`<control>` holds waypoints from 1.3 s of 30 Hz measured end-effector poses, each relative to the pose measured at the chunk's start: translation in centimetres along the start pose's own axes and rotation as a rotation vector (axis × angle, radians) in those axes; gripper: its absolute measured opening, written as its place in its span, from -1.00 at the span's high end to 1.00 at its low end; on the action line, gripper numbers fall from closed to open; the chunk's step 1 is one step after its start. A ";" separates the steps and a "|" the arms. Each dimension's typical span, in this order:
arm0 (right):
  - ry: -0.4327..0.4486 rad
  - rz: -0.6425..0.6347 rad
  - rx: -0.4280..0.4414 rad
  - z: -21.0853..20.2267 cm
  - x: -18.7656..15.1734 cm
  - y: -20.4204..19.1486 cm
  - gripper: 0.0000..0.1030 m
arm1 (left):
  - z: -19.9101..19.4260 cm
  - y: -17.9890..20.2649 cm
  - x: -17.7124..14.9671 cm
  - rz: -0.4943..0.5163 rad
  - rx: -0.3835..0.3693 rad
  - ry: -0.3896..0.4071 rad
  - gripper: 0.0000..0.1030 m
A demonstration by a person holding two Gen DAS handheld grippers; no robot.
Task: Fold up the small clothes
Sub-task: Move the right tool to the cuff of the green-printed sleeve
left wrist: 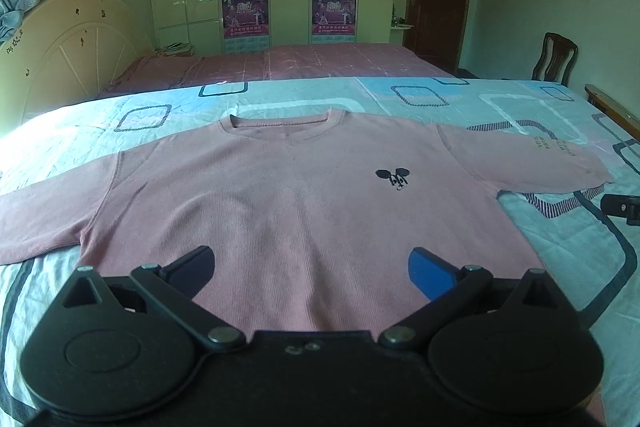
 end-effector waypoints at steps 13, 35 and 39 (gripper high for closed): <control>-0.028 0.280 0.110 11.9 5.7 15.6 -1.00 | 6.8 6.7 3.7 -0.015 0.099 -0.119 -0.99; -0.023 0.827 0.468 17.7 6.6 26.3 -0.09 | 10.4 8.4 6.7 -0.047 0.182 -0.164 -0.99; -0.016 0.809 0.355 18.1 6.5 27.9 0.80 | 10.3 6.9 7.5 -0.098 0.245 -0.145 -0.99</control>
Point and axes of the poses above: each gripper's, at about its wrist camera, not at the fingertips, and z roughly the way its jaws point, y to its right, x to its top, the point moved 10 cm from there along z, roughly the way its jaws point, and after that the axes turned 14 degrees about -y, right-handed, at the moved point
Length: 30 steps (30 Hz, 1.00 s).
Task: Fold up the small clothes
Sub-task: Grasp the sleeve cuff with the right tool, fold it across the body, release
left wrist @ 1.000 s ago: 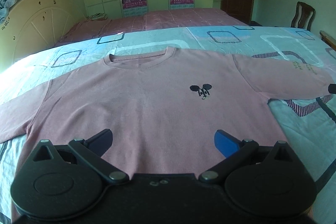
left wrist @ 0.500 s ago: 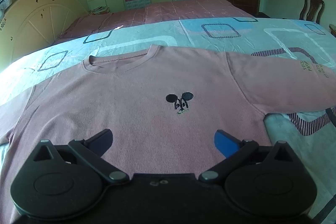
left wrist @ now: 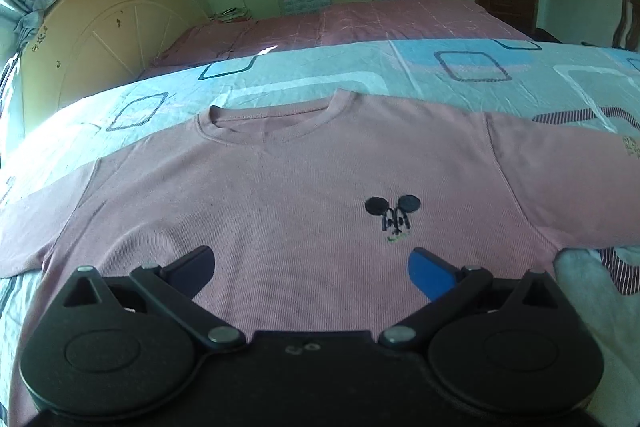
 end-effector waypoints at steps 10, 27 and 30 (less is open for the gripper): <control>0.022 -0.260 -0.158 -1.8 -1.7 -3.6 0.81 | 2.2 -5.6 -1.7 -0.048 0.062 -0.110 -0.99; -0.067 -0.709 -0.012 2.5 -21.9 -27.7 0.87 | 2.4 -15.9 -3.3 0.029 -0.065 -0.017 -0.98; -0.107 -0.793 0.017 4.4 -27.4 -31.5 0.87 | 2.3 -18.3 -3.4 0.018 -0.089 -0.009 -0.98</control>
Point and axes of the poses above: each gripper's, at about its wrist camera, not at the fingertips, and z roughly the way its jaws point, y to its right, x to its top, the point moved 10 cm from there along z, roughly the way its jaws point, and after that the axes turned 14 degrees about -y, right-handed, at the moved point
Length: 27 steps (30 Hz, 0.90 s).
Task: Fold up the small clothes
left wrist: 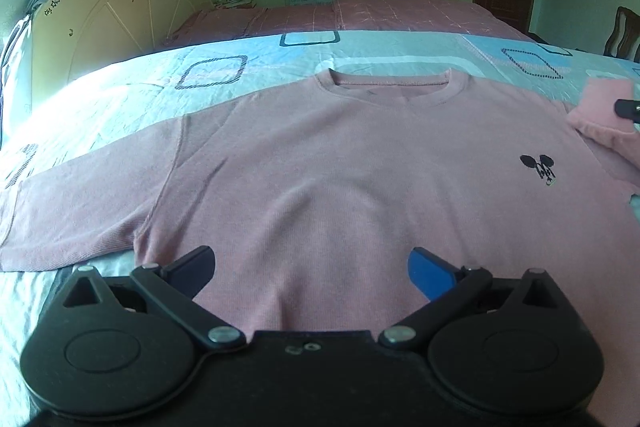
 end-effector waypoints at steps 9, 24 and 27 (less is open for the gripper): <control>-0.113 -0.184 0.089 8.4 -4.9 -13.5 0.88 | -0.2 -5.4 -1.4 -0.029 -0.010 -0.005 -0.98; -0.143 -0.254 0.099 5.8 -10.1 -11.3 0.12 | 0.6 0.7 0.3 -0.055 -0.371 -0.016 -0.24; -0.171 -0.197 0.059 4.7 -10.6 -7.1 0.51 | 2.0 4.0 1.7 -0.050 -0.445 -0.037 -0.20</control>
Point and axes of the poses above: each gripper's, at about its wrist camera, not at the fingertips, and z roughly the way its jaws point, y to its right, x to its top, the point moved 10 cm from there along z, roughly the way its jaws point, and after that the axes turned 14 degrees about -y, right-handed, at the moved point
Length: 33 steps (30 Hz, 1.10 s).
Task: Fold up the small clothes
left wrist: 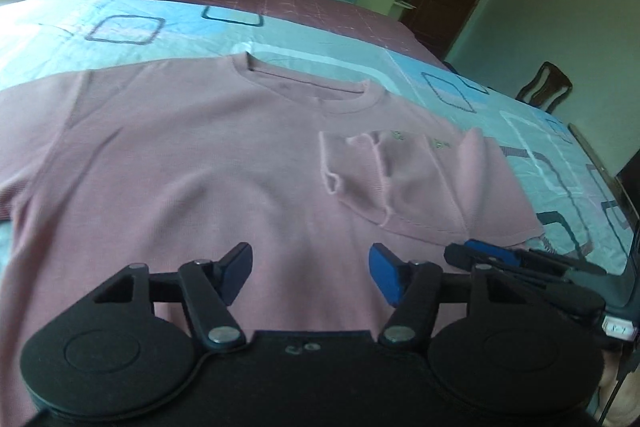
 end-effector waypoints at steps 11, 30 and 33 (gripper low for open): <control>0.013 0.177 -0.119 -2.6 -1.2 10.9 0.53 | 7.4 1.5 4.8 -0.144 -0.103 -0.041 0.25; 0.021 0.196 -0.182 -2.1 -0.5 11.5 0.52 | 2.4 -7.5 4.7 -0.162 0.009 0.114 0.88; 0.004 0.173 -0.212 -1.6 -0.5 11.3 0.52 | 2.7 -7.9 4.3 -0.181 -0.001 0.115 0.80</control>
Point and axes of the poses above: each gripper's, at about its wrist camera, not at the fingertips, and z roughly the way its jaws point, y to its right, x to its top, the point moved 10 cm from there along z, roughly the way its jaws point, and after that the axes turned 14 degrees about -y, right-handed, at the moved point
